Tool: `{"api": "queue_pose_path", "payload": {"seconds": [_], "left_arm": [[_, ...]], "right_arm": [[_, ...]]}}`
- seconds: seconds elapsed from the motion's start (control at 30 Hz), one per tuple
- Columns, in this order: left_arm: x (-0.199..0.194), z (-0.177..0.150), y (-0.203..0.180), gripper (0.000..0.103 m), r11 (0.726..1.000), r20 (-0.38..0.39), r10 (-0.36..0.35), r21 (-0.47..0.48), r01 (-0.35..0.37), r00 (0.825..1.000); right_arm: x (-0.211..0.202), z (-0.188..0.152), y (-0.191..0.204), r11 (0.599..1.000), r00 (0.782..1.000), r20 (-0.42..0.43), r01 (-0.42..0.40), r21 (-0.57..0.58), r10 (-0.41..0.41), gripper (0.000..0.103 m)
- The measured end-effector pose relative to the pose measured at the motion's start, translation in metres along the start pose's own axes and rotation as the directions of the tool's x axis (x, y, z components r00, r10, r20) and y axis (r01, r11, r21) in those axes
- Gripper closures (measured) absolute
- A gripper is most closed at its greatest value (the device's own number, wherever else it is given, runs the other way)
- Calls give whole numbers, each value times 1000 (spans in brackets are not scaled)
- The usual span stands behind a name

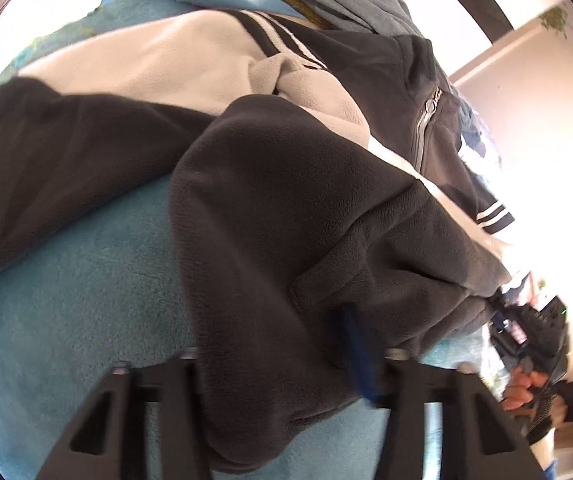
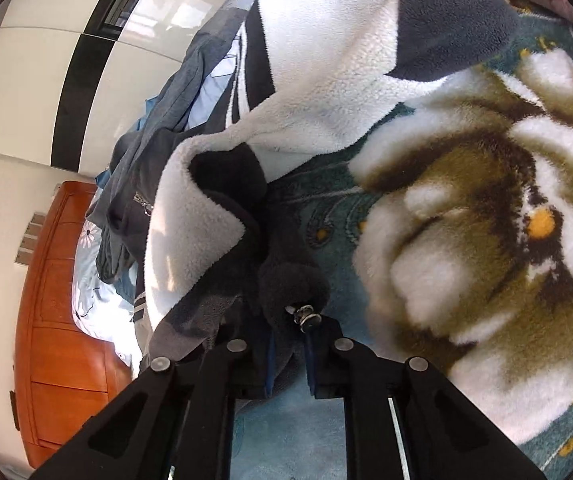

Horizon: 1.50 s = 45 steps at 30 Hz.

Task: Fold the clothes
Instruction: 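Fold the sleeve across the jacket body with the left gripper and release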

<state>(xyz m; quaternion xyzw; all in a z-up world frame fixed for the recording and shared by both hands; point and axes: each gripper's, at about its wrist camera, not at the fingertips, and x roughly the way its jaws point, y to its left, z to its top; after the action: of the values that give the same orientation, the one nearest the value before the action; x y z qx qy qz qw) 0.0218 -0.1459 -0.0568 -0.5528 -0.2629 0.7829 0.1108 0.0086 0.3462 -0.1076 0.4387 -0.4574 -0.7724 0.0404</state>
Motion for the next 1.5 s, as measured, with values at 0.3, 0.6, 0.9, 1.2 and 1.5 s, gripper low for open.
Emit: {"api": "queue_pose_path", "payload": {"seconds": [0.3,0.6,0.9,1.2,1.5], "left_arm": [[-27,-11,-2,92,998,6,-64,20,64,998],[-47,-31,-4,96,996,-2,-70,59,70,998],[-68,-76,3,96,993,-25,-50,105,53,998],[-60,-88,12,96,997,-36,-21,72,24,999],[-79,-80,16,56,992,8,-21,124,20,1000]], "right_arm": [[-52,-46,16,998,998,55,-28,-51,30,91],[-113,-121,-1,998,994,108,-22,-52,27,91],[-139,-179,-15,998,993,119,16,-66,-8,91],[-133,-197,-38,999,996,81,37,-17,-35,91],[-138,-195,-34,993,993,76,100,-67,-95,80]]}}
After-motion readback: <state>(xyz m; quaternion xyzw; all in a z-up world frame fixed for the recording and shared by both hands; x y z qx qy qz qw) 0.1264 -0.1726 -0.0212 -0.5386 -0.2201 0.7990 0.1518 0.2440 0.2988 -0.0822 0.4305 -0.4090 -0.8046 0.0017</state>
